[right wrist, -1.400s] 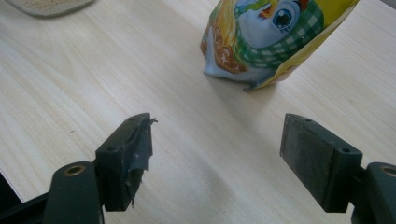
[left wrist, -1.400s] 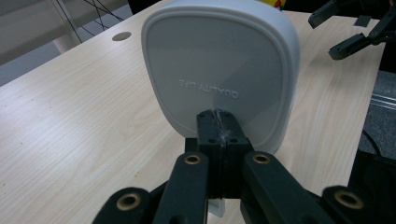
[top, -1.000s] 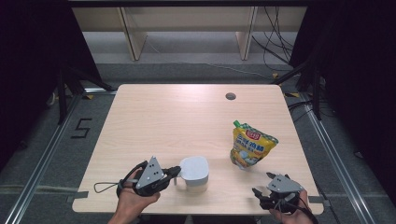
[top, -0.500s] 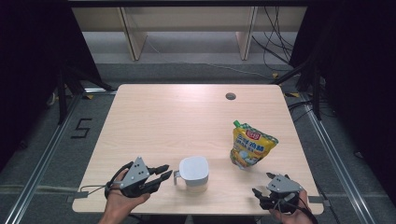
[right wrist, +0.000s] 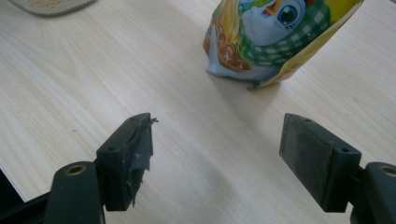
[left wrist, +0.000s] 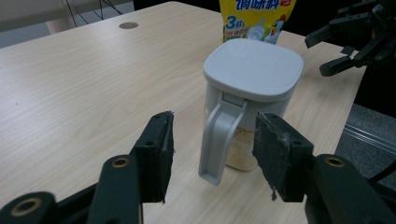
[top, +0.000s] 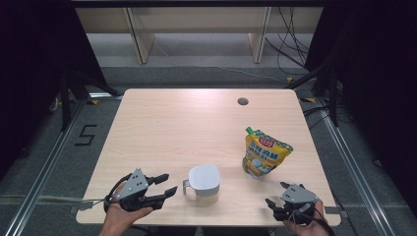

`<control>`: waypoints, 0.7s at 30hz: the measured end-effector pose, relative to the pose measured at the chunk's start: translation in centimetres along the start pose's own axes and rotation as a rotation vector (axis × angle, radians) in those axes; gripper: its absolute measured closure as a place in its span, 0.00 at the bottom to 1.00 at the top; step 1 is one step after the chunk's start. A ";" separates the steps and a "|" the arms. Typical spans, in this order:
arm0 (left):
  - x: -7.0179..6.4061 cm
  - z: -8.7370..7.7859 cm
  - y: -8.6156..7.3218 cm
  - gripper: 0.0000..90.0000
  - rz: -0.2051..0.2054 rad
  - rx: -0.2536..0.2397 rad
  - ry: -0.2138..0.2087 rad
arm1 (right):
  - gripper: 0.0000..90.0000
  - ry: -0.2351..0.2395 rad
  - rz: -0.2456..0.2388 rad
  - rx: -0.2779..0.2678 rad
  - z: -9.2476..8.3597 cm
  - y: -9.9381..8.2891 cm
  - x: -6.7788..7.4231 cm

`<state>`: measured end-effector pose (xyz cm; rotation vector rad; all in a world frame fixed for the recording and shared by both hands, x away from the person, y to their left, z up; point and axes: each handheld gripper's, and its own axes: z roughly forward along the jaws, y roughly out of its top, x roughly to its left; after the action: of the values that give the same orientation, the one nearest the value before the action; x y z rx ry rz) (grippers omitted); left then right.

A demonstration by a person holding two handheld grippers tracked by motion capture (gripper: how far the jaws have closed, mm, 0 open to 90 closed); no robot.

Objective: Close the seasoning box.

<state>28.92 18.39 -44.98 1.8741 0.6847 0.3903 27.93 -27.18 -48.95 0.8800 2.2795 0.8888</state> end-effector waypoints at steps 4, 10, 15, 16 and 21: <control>0.2 -0.2 -0.9 0.51 0.014 0.031 -0.005 | 0.30 0.001 -0.007 0.002 0.0 0.0 0.0; 0.4 -0.1 -2.5 0.46 0.007 0.082 0.035 | 0.30 0.000 -0.002 0.003 0.0 0.0 0.0; 0.9 0.0 -4.2 0.40 -0.024 0.129 0.061 | 0.30 0.003 -0.007 0.003 -0.1 0.0 0.0; 0.9 -0.1 -4.4 0.39 -0.030 0.131 0.065 | 0.30 0.004 -0.001 0.004 -0.1 0.0 0.1; 0.5 -0.3 -4.8 0.31 -0.005 0.147 0.090 | 0.30 0.006 -0.010 0.005 0.0 0.0 0.0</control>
<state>27.84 20.30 -49.31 2.0027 0.7970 0.4331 27.91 -27.19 -48.99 0.8688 2.2903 0.8833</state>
